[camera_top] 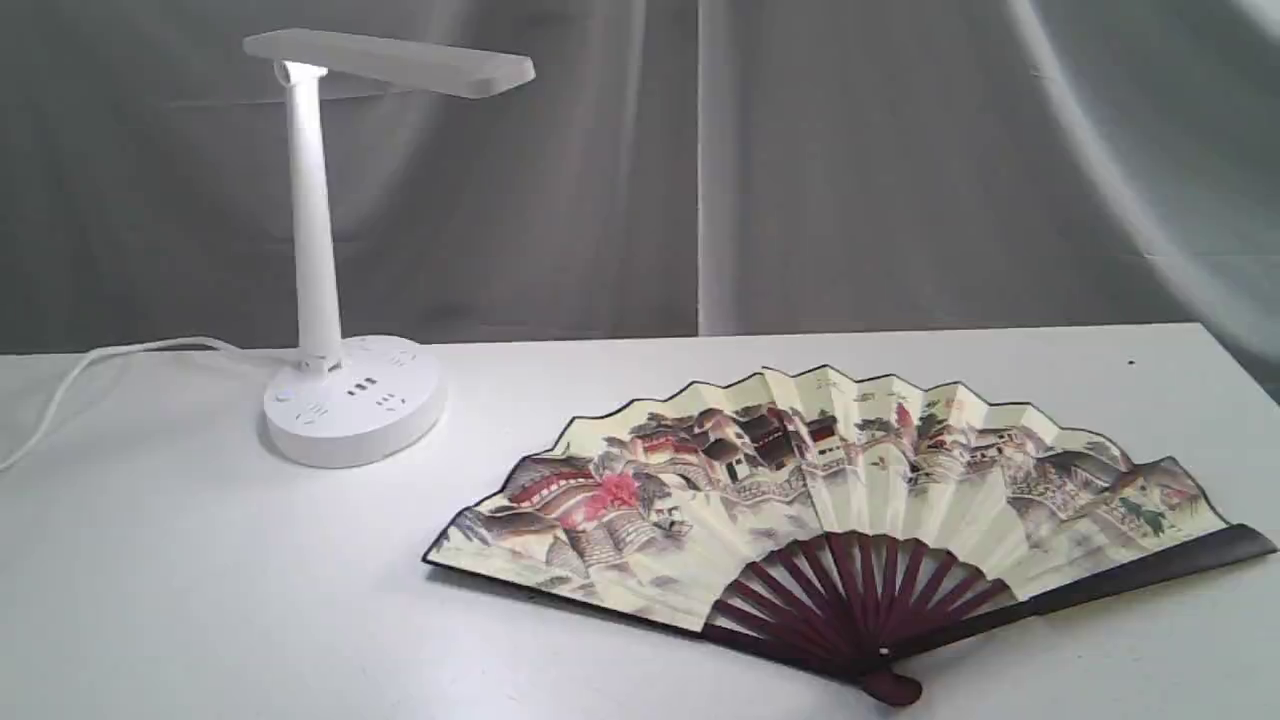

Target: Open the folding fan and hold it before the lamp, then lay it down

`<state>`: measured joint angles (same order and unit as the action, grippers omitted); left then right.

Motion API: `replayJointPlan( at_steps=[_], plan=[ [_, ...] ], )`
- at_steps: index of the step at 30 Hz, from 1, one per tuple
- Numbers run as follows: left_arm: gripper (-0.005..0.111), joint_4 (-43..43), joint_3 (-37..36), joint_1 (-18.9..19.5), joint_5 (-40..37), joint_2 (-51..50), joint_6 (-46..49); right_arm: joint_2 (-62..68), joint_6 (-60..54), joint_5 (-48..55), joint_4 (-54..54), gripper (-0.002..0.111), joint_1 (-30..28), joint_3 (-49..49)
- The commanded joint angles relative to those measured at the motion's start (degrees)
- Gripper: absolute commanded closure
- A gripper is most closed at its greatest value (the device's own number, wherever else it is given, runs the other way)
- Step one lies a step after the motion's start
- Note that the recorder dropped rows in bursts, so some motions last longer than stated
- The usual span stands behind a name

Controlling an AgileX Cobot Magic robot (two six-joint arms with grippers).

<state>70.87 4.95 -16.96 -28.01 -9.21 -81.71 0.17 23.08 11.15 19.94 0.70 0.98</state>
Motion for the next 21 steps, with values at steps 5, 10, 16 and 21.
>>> replayJointPlan(
  at_steps=[5,10,16,21],
  plan=[
    [0.101,-0.4,-3.0,-0.4,-0.5,0.2,-0.7,-0.2,0.4,-0.1,-7.4,0.108,-0.1,-1.0],
    [0.101,-3.2,-4.2,-0.4,0.3,0.2,-3.4,-0.2,0.4,-0.1,-7.6,0.108,-0.1,-1.0],
    [0.101,-3.0,-4.3,-0.4,2.7,0.2,-6.5,-0.2,0.4,-0.1,-7.6,0.108,-0.1,-1.0],
    [0.101,-2.9,-4.3,-0.4,2.7,0.2,-6.5,-0.2,1.2,-0.1,-7.6,0.108,-0.1,-1.0]
  ],
)
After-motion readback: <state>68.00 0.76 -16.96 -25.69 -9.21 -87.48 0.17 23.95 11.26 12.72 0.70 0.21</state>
